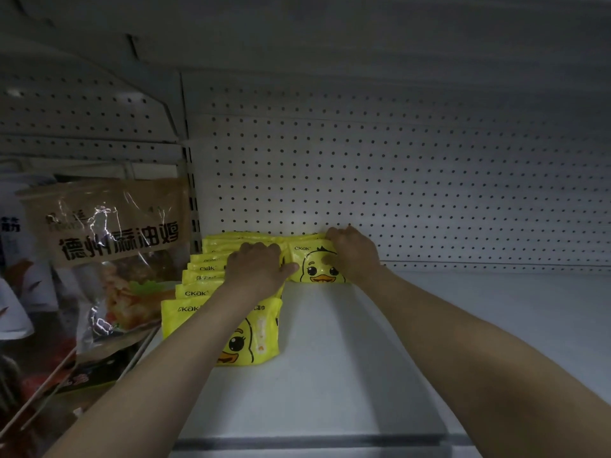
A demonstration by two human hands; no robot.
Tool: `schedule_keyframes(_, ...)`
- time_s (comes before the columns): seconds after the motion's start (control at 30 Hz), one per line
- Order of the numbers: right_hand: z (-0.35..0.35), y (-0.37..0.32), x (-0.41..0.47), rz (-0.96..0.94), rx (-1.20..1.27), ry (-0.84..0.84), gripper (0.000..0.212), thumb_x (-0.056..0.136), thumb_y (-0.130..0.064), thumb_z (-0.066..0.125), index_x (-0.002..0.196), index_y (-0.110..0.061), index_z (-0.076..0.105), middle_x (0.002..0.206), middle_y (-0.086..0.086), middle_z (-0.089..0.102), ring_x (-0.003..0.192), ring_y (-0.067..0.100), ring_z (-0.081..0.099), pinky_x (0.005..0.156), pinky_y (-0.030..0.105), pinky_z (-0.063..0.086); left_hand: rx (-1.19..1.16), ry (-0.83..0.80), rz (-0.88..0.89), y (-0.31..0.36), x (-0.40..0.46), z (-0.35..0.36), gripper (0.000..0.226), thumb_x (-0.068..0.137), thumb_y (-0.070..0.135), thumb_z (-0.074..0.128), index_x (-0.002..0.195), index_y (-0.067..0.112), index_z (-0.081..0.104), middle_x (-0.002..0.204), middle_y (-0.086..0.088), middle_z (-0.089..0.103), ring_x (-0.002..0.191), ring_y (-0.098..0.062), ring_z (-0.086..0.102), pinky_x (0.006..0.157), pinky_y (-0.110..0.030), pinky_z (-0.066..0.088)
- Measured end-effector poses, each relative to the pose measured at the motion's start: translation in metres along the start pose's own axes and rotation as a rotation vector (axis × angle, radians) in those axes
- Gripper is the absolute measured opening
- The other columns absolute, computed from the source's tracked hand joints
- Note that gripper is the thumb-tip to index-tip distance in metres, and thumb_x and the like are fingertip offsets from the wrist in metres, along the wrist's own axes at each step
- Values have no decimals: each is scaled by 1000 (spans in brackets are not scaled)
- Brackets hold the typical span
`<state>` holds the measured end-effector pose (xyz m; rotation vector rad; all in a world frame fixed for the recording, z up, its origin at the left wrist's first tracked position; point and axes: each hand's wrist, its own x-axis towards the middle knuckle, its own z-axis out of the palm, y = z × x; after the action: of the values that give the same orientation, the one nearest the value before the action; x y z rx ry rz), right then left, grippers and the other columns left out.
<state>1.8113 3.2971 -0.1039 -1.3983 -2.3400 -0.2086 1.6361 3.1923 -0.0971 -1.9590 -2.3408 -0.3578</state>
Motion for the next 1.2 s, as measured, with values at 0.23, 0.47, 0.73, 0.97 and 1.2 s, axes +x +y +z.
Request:
schedule_keyframes(0.23,-23,-3,-14,-16,-57,-26,51,86,-33,68,128,-12,50,121,9,60,119,27,47,85,38,44,-20,-24,-39,6,-7,-11,63,93,62,40,136,17,47,138,-9,48,130,-32,39,101,-46,39)
schedule_keyframes(0.47,-82,-10,-44,-112,30,-83,51,91,-40,63,135,-18,51,134,7,55,125,26,48,92,35,44,-322,117,-72,14,-50,-47,59,84,42,70,134,17,50,130,-13,56,118,-31,53,86,-31,45)
schedule_keyframes(0.73,-153,-29,-128,-252,110,-72,49,92,-45,59,135,-24,53,137,2,55,123,24,52,92,35,43,-246,311,-159,33,-161,-82,60,77,34,78,131,22,55,127,-12,60,116,-32,55,90,-37,46)
schedule_keyframes(0.97,-192,-73,-213,-419,186,-23,49,92,-52,56,136,-29,53,139,1,56,128,26,49,96,37,42,-105,428,-207,29,-287,-103,48,85,49,65,125,25,58,116,-4,65,114,-29,54,90,-40,46)
schedule_keyframes(1.2,-191,-130,-286,-620,363,-30,49,90,-53,58,134,-31,54,140,-6,55,131,20,47,103,39,42,-36,476,-308,21,-408,-114,49,90,44,62,133,21,54,130,-11,56,121,-30,49,97,-39,42)
